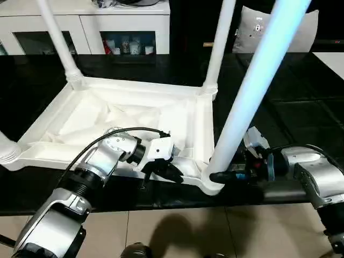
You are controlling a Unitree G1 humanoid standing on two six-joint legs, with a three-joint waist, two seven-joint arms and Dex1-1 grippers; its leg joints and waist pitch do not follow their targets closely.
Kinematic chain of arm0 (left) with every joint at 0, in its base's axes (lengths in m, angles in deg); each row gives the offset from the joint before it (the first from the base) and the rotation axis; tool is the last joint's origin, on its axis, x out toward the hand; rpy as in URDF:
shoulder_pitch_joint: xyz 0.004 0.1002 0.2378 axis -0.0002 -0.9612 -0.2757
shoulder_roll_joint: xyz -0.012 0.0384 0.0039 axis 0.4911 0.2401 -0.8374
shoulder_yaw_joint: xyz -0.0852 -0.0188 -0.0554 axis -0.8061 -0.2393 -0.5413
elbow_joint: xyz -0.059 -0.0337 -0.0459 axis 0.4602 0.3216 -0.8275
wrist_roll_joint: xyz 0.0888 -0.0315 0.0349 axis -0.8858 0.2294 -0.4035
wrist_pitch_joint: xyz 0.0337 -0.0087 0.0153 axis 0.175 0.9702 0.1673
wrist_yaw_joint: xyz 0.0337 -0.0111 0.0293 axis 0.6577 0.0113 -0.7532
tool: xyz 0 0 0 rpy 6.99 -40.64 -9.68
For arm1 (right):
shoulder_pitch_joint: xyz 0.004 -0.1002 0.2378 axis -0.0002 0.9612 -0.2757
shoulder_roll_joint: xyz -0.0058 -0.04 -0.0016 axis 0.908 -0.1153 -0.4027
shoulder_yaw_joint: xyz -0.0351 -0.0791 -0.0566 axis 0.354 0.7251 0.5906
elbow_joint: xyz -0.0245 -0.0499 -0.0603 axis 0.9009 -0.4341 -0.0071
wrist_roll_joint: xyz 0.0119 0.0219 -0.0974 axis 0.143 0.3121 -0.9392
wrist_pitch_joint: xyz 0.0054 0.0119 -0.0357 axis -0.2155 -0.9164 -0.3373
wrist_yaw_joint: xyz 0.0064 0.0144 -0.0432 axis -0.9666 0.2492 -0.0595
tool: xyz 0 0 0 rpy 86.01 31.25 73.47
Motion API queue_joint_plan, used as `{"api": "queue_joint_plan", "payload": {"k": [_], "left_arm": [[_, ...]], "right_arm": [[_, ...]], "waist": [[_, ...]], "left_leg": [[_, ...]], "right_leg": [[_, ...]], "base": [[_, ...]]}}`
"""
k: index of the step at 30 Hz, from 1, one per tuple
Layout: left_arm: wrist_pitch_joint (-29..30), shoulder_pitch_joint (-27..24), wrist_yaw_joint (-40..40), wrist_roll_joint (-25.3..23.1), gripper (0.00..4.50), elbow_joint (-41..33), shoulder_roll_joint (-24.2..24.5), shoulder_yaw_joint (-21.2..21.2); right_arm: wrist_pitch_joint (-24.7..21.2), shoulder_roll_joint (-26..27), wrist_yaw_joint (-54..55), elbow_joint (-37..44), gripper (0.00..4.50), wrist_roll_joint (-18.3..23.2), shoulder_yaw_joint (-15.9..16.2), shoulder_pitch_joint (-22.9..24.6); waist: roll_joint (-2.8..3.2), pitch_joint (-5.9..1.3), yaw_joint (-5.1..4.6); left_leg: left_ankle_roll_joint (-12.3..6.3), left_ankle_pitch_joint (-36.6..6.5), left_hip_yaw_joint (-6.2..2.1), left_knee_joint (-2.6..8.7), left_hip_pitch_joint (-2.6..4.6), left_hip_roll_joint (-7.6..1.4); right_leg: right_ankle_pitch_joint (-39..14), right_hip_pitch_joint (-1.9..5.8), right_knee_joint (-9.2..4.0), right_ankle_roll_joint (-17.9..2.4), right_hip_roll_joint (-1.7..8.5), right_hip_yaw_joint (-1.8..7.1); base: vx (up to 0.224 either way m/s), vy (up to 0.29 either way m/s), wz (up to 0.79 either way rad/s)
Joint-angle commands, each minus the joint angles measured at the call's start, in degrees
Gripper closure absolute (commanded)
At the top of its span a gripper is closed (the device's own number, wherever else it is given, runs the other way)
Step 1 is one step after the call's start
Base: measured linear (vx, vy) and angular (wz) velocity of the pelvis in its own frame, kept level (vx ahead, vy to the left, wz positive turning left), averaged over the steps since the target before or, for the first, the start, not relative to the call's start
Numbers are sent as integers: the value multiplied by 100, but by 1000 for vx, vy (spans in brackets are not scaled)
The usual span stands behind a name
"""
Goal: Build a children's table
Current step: Rotate leg to tighten
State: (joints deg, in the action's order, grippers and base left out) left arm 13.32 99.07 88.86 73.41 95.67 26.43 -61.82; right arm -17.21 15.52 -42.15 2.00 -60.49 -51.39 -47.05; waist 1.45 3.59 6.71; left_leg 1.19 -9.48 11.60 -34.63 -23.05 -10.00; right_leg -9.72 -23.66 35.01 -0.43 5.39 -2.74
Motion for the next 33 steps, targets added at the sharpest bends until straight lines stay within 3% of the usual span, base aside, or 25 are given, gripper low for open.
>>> {"api": "queue_joint_plan", "payload": {"k": [1,5,9,13,17,21,23,24,27,30,33], "left_arm": [[-105,173,-3,84,450,-141,-16,-6],[5,146,-85,149,450,-155,-107,-89],[516,159,-594,205,450,-237,-379,-258],[1062,275,-1446,184,450,-193,-796,-481],[1567,439,-2395,122,450,-36,-1263,-689],[1877,653,-3521,-70,450,193,-1726,-885],[1890,671,-3722,-152,450,197,-1797,-905],[1872,661,-3760,-184,450,170,-1815,-897],[1933,553,-3768,-207,450,1,-1814,-865],[1922,459,-3672,-199,450,-110,-1740,-809],[1759,365,-3372,-161,450,-180,-1539,-725]], "right_arm": [[-67,-27,-177,113,244,50,101,82],[-196,65,-143,226,248,191,83,130],[-608,433,546,453,250,333,-43,181],[-882,1036,1951,319,250,50,-284,40],[-1094,1538,3096,204,251,-256,-460,-135],[-1298,2261,4856,36,252,-704,-783,-336],[-1242,2428,5177,2,252,-776,-849,-367],[-1089,2487,5222,-24,252,-778,-873,-376],[-833,2594,5233,-37,184,-710,-1019,-390],[-845,2581,5199,48,148,-666,-1071,-357],[-585,2303,4728,48,127,-661,-968,-282]], "waist": [[-87,-461,-24],[-96,-459,-23],[-108,-447,-26],[-101,-420,-122],[-99,-437,-273],[-115,-463,-424],[-109,-484,-427],[-109,-495,-419],[-93,-509,-399],[-70,-500,-398],[-58,-482,-400]], "left_leg": [[-293,-1273,-140,393,190,-337],[-297,-1271,-139,393,193,-339],[-290,-1237,-134,399,184,-332],[-52,-1486,-166,425,198,-303],[28,-1437,-184,434,165,-270],[-88,-1269,-168,388,128,-224],[-186,-1124,-157,369,125,-215],[-265,-987,-151,362,113,-217],[-465,-705,-139,348,111,-226],[-528,-731,-142,352,121,-239],[-456,-978,-147,369,139,-254]], "right_leg": [[-1396,255,-408,-1320,334,185],[-1430,252,-411,-1313,333,186],[-1500,246,-413,-1293,330,190],[-2122,217,-480,-1093,337,186],[-2011,237,-480,-1037,315,169],[-1702,259,-485,-1104,309,169],[-1568,270,-487,-1091,299,170],[-1339,282,-472,-1115,297,174],[-721,297,-410,-1275,272,170],[-637,301,-404,-1365,273,164],[-855,307,-429,-1376,286,166]], "base": [[0,0,0],[0,0,0],[0,0,0],[0,0,0],[0,0,0],[0,0,0],[0,0,0],[0,0,0],[0,0,0],[0,0,0],[0,0,0]]}}
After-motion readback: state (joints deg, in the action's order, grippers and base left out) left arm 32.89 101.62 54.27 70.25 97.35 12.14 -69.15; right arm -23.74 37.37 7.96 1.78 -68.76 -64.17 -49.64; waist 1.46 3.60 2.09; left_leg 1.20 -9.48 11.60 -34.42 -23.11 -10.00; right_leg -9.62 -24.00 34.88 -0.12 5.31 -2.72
